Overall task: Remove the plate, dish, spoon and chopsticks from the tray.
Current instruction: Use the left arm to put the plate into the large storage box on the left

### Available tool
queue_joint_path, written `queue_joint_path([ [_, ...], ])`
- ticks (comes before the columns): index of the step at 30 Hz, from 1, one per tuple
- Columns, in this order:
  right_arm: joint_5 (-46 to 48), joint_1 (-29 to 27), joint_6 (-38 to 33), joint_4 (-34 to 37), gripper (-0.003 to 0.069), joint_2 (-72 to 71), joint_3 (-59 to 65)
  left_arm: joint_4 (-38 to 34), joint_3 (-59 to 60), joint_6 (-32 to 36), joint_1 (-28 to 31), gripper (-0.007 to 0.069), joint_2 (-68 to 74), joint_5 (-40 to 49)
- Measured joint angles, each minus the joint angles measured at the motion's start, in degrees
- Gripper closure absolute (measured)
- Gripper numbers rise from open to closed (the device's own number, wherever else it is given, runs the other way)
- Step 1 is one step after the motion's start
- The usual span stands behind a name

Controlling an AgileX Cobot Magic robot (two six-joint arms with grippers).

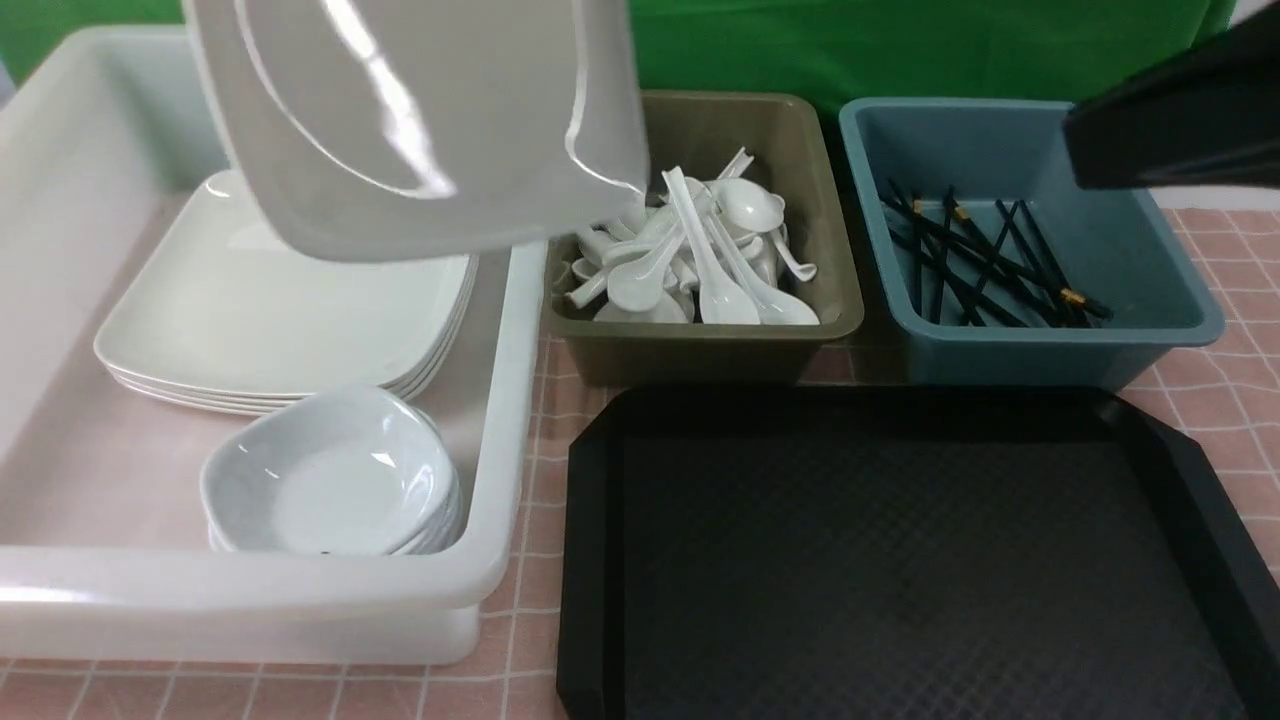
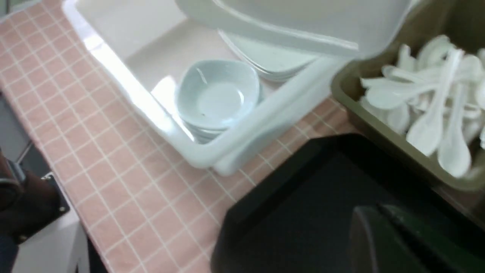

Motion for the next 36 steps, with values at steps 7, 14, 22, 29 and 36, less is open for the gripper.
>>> queue_joint_path([
  [7,-2.3,10.1,0.2,-3.0,0.0629,9.5,-8.2,-13.3,8.7,5.9,18.2,0.0608,0.2,-4.0],
  [14,-4.1,14.7,0.6,-4.2,0.0629,17.5,-16.1,-32.6,29.9,16.3,21.7,0.0606,1.5,-20.6],
  [22,-4.0,15.3,1.4,-4.3,0.0629,19.7,-18.1,-51.3,40.6,29.9,19.6,0.0603,8.2,-28.6],
  [29,-2.4,15.3,1.9,-4.3,0.0629,20.1,-18.1,-54.8,40.7,31.6,19.6,0.0603,13.1,-30.3],
  [36,-2.5,15.3,2.1,-4.3,0.0629,20.1,-18.1,-49.0,40.7,27.9,19.6,0.0576,15.6,-29.6],
])
